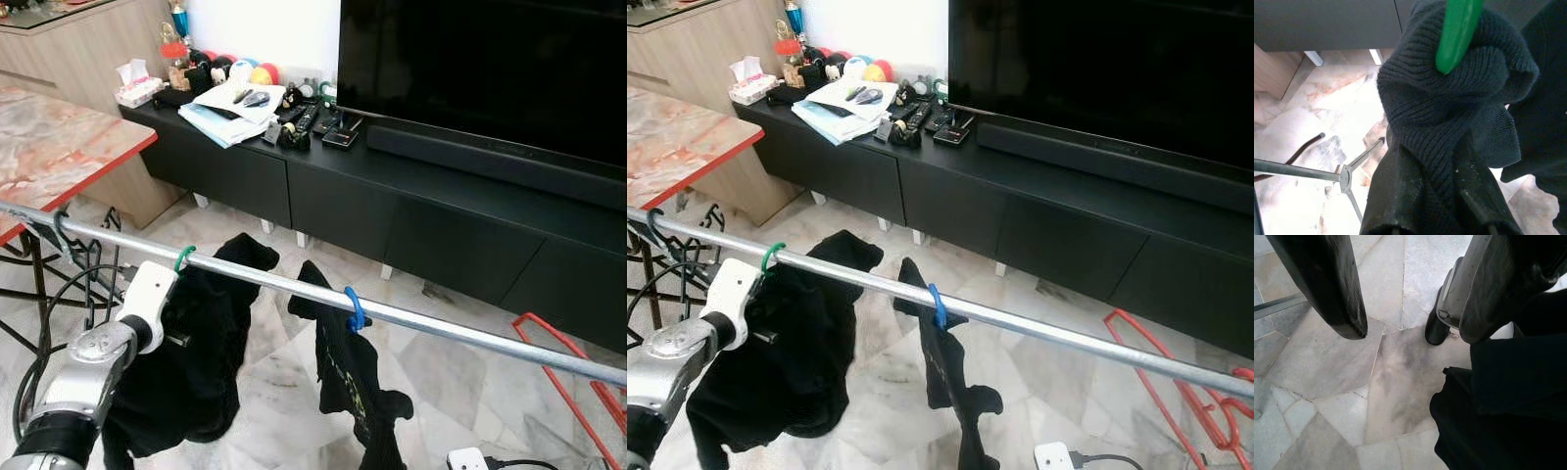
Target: Hang hanger
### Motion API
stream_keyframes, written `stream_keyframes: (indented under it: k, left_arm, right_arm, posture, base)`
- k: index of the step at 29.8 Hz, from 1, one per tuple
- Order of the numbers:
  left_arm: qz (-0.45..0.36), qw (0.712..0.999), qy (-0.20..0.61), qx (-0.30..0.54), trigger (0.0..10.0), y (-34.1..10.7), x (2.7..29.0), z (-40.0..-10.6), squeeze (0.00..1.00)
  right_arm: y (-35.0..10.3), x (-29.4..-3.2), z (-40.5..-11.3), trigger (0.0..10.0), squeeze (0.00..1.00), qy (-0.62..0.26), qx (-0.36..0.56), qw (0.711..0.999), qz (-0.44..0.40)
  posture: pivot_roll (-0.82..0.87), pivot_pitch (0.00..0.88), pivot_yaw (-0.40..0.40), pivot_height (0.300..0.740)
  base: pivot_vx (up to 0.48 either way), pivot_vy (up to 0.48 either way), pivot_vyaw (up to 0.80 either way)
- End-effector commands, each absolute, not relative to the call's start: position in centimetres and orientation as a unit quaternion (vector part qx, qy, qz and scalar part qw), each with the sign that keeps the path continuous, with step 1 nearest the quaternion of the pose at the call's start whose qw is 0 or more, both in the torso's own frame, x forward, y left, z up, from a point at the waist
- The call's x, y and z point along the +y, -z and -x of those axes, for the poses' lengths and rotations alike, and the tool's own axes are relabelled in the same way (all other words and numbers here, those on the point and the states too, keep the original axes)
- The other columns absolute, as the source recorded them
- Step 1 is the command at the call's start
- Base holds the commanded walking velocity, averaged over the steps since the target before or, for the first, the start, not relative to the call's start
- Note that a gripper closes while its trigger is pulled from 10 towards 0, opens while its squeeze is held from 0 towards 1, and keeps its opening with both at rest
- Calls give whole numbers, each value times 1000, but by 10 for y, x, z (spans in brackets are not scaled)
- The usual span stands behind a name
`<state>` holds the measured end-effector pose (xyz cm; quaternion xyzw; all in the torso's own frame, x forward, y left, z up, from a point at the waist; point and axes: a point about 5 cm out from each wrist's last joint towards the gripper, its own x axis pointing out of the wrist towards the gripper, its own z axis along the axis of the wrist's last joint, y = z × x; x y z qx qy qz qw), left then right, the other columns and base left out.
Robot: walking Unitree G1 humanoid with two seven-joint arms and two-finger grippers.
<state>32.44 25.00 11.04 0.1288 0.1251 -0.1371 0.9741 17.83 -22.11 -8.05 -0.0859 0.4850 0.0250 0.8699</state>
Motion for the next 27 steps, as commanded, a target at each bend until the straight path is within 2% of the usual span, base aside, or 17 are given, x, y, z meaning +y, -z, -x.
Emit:
stream_keyframes:
  k: [1, 2, 4, 7, 10, 11, 12, 27]
  left_arm:
    - [-116, 971, 125, 167, 10000, -93, 259, -313, 0]
    - [-114, 970, 130, 169, 10000, -92, 258, -311, 67]
    - [-112, 970, 131, 170, 10000, -91, 258, -310, 86]
    - [-109, 971, 132, 169, 10000, -90, 257, -309, 55]
    - [-104, 972, 132, 162, 10000, -90, 254, -310, 102]
    - [-102, 974, 129, 159, 10000, -91, 254, -310, 435]
    - [-100, 975, 123, 153, 10000, -93, 254, -311, 1000]
    - [-92, 985, 90, 116, 10000, -98, 252, -311, 1000]
  right_arm:
    - [83, -220, -174, 10000, 0, -28, 492, 866, 85]
    - [83, -220, -174, 10000, 0, -28, 493, 866, 85]
    - [83, -220, -174, 10000, 0, -28, 493, 866, 85]
    - [83, -220, -174, 10000, 0, -28, 493, 866, 85]
    - [83, -220, -174, 10000, 0, -28, 493, 866, 85]
    - [83, -220, -174, 10000, 0, -28, 493, 866, 85]
    - [83, -220, -174, 10000, 0, -28, 493, 866, 85]
    - [83, -221, -173, 10000, 0, -30, 493, 865, 88]
  posture:
    - [-1, 121, 64, 740]
    - [-1, 121, 63, 740]
    - [-2, 121, 63, 740]
    - [-2, 120, 64, 740]
    - [-3, 120, 63, 740]
    - [-2, 119, 63, 740]
    - [-2, 119, 63, 740]
    - [-1, 116, 53, 740]
  base:
    - [0, 0, 0]
    - [0, 0, 0]
    - [0, 0, 0]
    - [0, 0, 0]
    - [0, 0, 0]
    - [0, 0, 0]
    - [0, 0, 0]
    - [0, 0, 0]
